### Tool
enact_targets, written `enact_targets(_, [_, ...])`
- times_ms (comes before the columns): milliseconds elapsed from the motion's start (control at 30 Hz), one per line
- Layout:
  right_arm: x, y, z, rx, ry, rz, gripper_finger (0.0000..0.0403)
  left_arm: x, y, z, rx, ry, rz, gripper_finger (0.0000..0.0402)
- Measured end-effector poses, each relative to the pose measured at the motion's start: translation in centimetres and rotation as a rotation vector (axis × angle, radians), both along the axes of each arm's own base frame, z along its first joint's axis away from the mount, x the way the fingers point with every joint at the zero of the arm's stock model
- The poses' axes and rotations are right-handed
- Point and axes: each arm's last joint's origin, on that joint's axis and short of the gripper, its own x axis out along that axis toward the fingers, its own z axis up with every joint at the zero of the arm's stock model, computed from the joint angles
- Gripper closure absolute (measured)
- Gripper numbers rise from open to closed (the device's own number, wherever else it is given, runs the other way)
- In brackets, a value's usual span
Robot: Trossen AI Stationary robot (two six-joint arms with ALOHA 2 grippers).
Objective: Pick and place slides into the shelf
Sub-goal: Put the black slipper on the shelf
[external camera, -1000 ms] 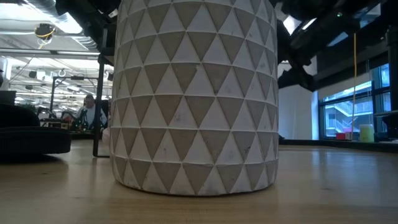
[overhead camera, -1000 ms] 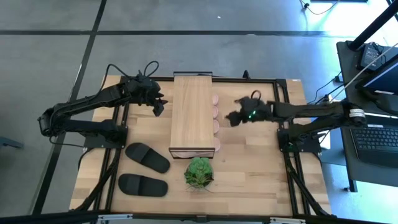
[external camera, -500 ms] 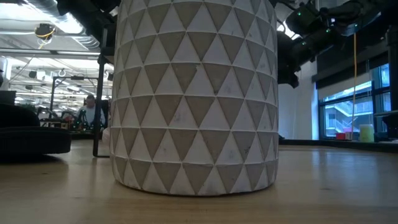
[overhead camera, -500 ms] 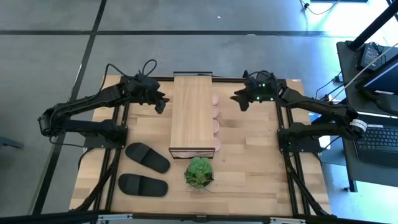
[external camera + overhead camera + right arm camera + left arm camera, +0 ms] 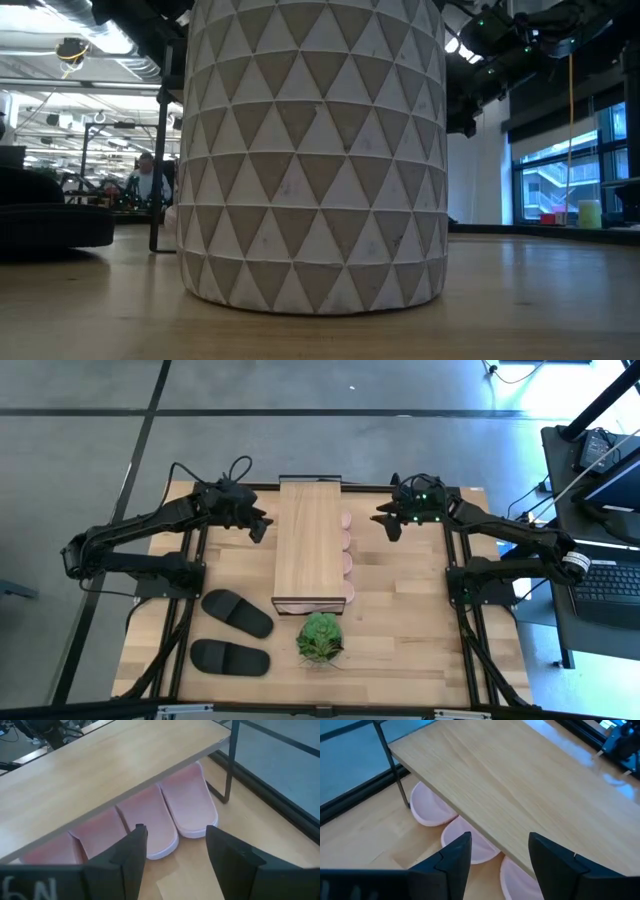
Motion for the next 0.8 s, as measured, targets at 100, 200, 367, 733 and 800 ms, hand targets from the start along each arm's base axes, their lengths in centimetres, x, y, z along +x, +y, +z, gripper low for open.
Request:
enact_targets(100, [0.0,0.0,0.0,-0.003,0.001,0.002,0.0201,0.0,0.0,0.0,-0.021,-0.011,-0.004,0.0211])
enact_targets(200, [0.0,0.0,0.0,-0.017,0.006,0.010,0.0201,0.0,0.0,0.0,-0.008,-0.004,-0.014,0.0202])
enact_targets(367, [0.0,0.0,0.0,-0.019,0.006,0.011,0.0201,-0.4,-1.0,1.6,0.067,0.081,-0.054,0.0200])
enact_targets(733, [0.0,-0.1,0.0,-0.028,0.006,0.003,0.0201,0.0,-6.8,5.5,0.032,0.379,0.014,0.0202])
enact_targets(800, [0.0,-0.1,0.0,-0.035,0.008,-0.008,0.0201,0.4,-7.9,5.1,0.007,0.444,0.005,0.0202])
